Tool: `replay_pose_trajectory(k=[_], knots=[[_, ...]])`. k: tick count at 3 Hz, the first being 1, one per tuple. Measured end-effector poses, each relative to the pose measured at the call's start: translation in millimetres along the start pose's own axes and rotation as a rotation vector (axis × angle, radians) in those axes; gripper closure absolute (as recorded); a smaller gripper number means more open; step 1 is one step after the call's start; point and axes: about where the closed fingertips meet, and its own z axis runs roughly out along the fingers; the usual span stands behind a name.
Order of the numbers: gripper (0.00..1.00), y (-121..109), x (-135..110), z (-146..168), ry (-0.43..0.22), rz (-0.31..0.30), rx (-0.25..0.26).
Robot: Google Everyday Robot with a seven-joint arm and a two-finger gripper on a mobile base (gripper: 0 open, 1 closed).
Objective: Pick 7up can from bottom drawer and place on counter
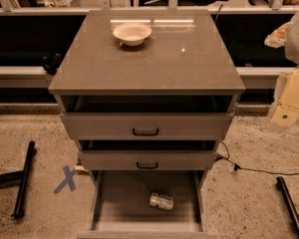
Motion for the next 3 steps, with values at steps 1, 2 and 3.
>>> replay_pose_trajectory(k=[1, 2, 3], knots=[[0.00, 0, 0, 0, 0.000, 0.000, 0.000], [0.00, 4, -1, 13, -0.057, -0.024, -0.019], [0.00, 20, -15, 41, -0.186, -0.029, -0.087]])
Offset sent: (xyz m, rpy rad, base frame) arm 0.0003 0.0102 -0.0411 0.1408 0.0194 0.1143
